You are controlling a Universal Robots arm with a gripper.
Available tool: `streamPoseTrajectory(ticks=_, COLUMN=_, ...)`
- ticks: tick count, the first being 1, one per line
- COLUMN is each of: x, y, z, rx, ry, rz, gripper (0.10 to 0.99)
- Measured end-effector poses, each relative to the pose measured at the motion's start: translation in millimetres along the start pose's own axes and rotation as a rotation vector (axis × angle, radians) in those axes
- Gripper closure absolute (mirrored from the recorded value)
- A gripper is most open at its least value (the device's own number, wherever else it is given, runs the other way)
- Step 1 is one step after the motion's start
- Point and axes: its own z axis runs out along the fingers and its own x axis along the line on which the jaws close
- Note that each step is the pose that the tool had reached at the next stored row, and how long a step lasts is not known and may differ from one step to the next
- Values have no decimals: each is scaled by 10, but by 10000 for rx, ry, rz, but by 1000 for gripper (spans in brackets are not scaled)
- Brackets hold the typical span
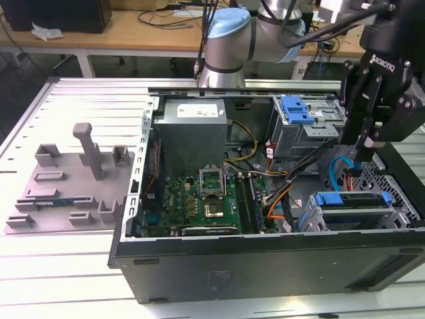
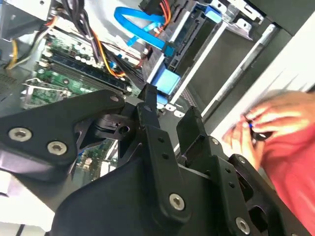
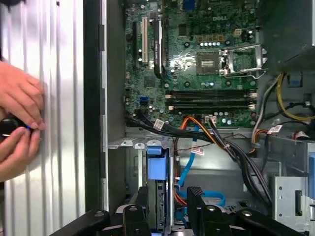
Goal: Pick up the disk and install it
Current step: 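Insert the first disk wire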
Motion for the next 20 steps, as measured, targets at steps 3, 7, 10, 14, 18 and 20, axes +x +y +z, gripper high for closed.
streamPoseTrajectory(ticks=3, x=-166, y=2, z=-32, rx=12, ry=1037, rz=10, gripper=643)
streamPoseTrajectory(ticks=7, x=-303, y=4, z=-58, rx=21, ry=1880, rz=20, gripper=643)
streamPoseTrajectory(ticks=10, x=-405, y=-23, z=-76, rx=26, ry=2306, rz=24, gripper=643)
streamPoseTrajectory(ticks=14, x=-486, y=-135, z=-93, rx=26, ry=2494, rz=31, gripper=643)
streamPoseTrajectory(ticks=18, x=-564, y=-291, z=-100, rx=25, ry=2570, rz=38, gripper=643)
streamPoseTrajectory(ticks=20, x=-593, y=-371, z=-100, rx=26, ry=2588, rz=37, gripper=643)
